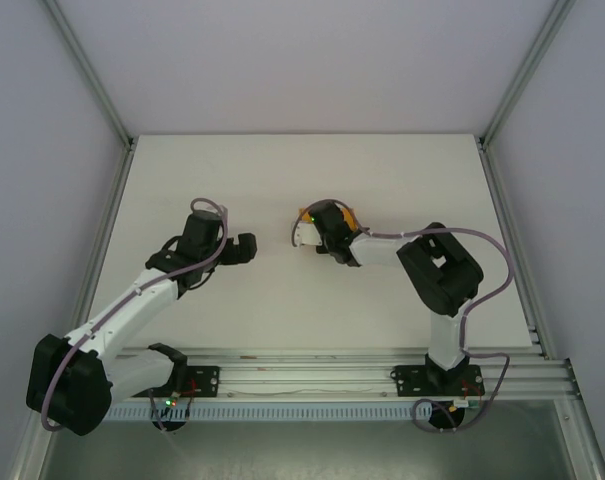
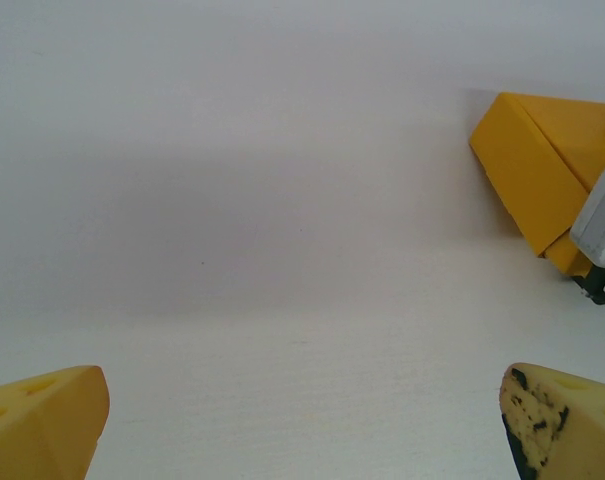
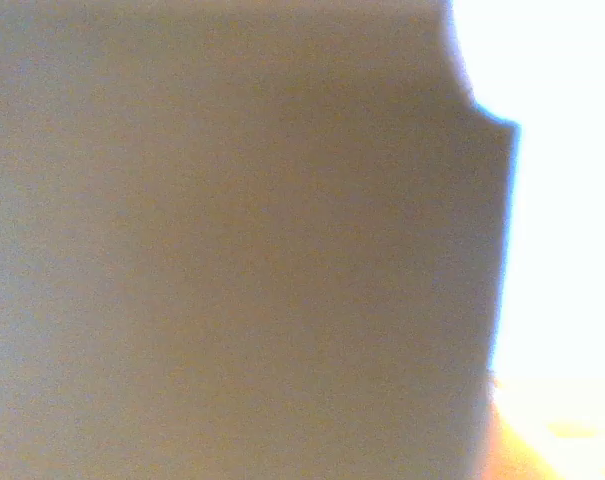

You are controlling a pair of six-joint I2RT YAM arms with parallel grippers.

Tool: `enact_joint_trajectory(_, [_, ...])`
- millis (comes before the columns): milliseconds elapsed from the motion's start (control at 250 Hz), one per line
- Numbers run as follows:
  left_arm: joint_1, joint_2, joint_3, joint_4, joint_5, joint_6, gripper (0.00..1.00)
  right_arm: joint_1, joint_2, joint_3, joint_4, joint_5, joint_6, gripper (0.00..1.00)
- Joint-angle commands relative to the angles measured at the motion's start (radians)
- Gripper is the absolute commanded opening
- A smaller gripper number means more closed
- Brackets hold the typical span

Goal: Assemble paper box

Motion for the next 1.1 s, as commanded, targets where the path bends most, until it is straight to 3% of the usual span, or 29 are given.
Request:
enact_joint_trajectory(0, [0.003, -0.028, -0.004, 0.003, -0.029, -0.001, 1.0, 0.006, -0.045, -0.019, -0.041, -0.017, -0.018, 0.78])
enact_joint_trajectory(292, [0.002, -0.042, -0.004, 0.003, -0.03, 0.02, 1.0, 0.007, -0.127, -0.003, -0.284, -0.083, 0.028, 1.0])
enact_joint_trajectory(476, [0.002, -0.033, -0.001, 0.015, -0.019, 0.028, 1.0, 0.008, -0.191, 0.06, -0.492, -0.183, 0.133, 1.0])
enact_joint_trajectory(620, [0.003, -0.032, 0.011, 0.041, -0.042, 0.024, 1.0, -0.003, -0.302, 0.03, -0.436, -0.279, 0.25, 1.0])
enact_joint_trajectory(732, [0.023, -0.043, 0.025, 0.059, -0.101, 0.032, 1.0, -0.048, -0.433, -0.041, -0.308, -0.337, 0.465, 1.0])
enact_joint_trajectory(907, [0.2, -0.041, -0.031, 0.219, -0.151, 0.05, 1.0, -0.22, -0.655, -0.234, -0.026, -0.183, 1.037, 1.0])
enact_joint_trajectory(1035, [0.346, -0.016, -0.135, 0.428, -0.201, 0.075, 1.0, -0.345, -0.765, -0.409, 0.058, 0.07, 1.181, 1.0])
enact_joint_trajectory(1099, [0.37, 0.01, -0.18, 0.501, -0.265, 0.114, 1.0, -0.427, -0.807, -0.478, 0.074, 0.104, 1.273, 1.0])
